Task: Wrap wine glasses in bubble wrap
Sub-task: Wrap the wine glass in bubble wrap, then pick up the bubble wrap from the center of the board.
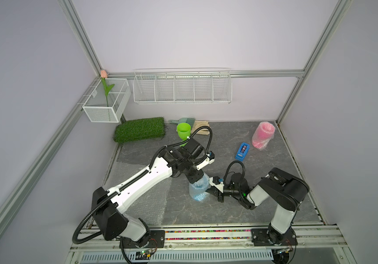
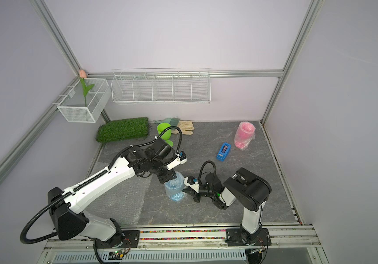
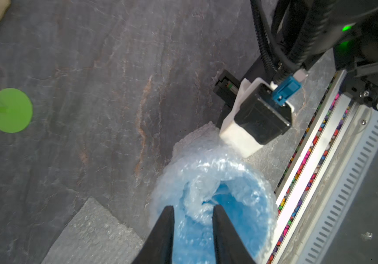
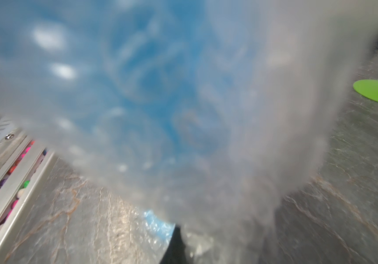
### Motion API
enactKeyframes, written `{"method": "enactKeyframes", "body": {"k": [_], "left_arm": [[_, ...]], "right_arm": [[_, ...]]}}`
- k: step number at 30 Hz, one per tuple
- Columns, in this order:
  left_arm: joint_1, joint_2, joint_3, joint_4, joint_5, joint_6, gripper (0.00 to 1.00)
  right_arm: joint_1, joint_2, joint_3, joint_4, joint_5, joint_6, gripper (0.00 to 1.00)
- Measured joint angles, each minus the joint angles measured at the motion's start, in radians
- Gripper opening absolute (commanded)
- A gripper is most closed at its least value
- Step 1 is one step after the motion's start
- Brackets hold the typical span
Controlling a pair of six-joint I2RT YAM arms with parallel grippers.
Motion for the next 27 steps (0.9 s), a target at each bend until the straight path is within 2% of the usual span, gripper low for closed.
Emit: {"method": "enactKeyframes", "body": {"k": [5,7,12,15,18,22,24,27], "left_arm": [[0.000,-0.030,0.010,-0.037,-0.111,-0.267,0.28],[0.001,-0.007,0.024,-0.070,-0.114,-0.352,0.22],[0.001,0.050,-0.001,-0.096,-0.119,-0.529,0.15],[0.002,0.051,-0.037,-0.082,-0.118,-0.589,0.02],[0.002,0.050,-0.038,-0.073,-0.124,-0.619,0.00],[0.002,0.050,-0.038,-0.076,-0.134,-0.630,0.00],[0.002,0.050,-0.037,-0.077,-0.138,-0.632,0.00],[0.002,0.051,-0.037,-0.078,-0.148,-0.637,0.00]], "right_arm": [[-0.003,0.003,0.000,0.000,0.000,0.003,0.07],[-0.004,0.003,0.000,-0.001,0.000,0.004,0.07],[-0.005,0.003,0.003,-0.006,0.000,0.004,0.07],[-0.005,0.003,0.004,-0.010,0.000,0.005,0.07],[-0.006,-0.003,0.004,-0.019,0.009,0.017,0.19],[-0.029,-0.089,-0.006,-0.098,0.040,0.057,0.43],[-0.046,-0.186,-0.005,-0.198,0.056,0.078,0.49],[-0.056,-0.370,0.037,-0.439,0.091,0.092,0.52]]}}
